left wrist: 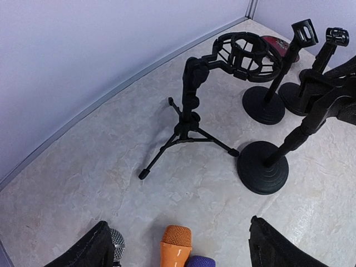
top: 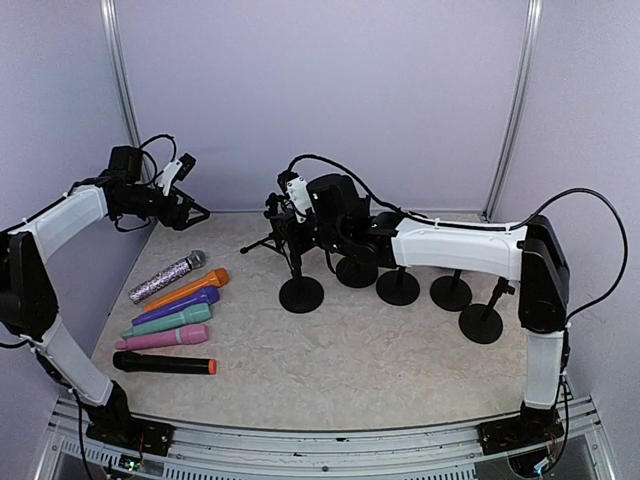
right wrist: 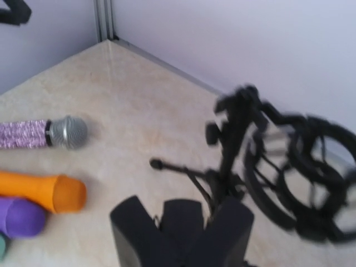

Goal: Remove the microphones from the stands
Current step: Move the microphone stand to the center of the board, then reset both arms

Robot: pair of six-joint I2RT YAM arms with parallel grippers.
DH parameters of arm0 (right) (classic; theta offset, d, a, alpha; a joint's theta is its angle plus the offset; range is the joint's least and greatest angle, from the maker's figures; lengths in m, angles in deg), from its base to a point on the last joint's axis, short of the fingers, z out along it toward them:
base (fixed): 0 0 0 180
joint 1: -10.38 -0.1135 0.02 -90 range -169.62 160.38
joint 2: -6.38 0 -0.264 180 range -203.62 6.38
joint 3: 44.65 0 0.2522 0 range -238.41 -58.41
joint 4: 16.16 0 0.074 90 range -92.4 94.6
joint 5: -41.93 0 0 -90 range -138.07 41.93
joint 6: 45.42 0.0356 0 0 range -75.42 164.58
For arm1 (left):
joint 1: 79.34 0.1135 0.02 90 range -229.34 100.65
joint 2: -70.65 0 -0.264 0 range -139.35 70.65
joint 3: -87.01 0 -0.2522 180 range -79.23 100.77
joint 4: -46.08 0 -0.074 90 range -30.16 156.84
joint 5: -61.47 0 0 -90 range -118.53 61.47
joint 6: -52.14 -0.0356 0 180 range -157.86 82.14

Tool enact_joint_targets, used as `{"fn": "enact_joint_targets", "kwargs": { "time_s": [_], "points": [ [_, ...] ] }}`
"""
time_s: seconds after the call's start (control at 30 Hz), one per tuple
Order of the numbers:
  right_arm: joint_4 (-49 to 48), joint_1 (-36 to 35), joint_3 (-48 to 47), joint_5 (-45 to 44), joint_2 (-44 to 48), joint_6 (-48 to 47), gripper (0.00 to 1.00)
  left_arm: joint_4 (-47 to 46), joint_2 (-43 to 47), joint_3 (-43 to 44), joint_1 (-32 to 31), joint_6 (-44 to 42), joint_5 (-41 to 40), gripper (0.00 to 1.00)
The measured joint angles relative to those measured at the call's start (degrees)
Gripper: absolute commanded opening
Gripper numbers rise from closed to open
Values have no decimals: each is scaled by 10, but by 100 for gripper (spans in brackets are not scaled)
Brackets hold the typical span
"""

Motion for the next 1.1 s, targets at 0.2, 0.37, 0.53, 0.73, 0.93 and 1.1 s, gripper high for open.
{"fn": "enact_joint_targets", "kwargs": {
  "time_s": [0.2, 0.37, 0.53, 0.73, 0.93, 1.1],
  "points": [
    [16, -2, -48, 0, -35, -1, 64, 1, 2, -7, 2, -2, 1, 95],
    [45, 7, -66, -5, -31, 25, 100, 0, 4, -10, 2, -4, 2, 99],
    [53, 15, -9, -16, 29, 42, 100, -1, 9, -25, 2, -3, -1, 99],
    [19, 27, 177, -44, 195, 66, 100, -15, 25, -48, 14, 11, -5, 99],
    [-16, 37, 341, -89, 308, 94, 100, -47, 45, -88, 43, 29, -8, 99],
    [-82, 49, 492, -190, 360, 82, 100, -88, 63, -144, 56, 44, -32, 99]
  ]
}}
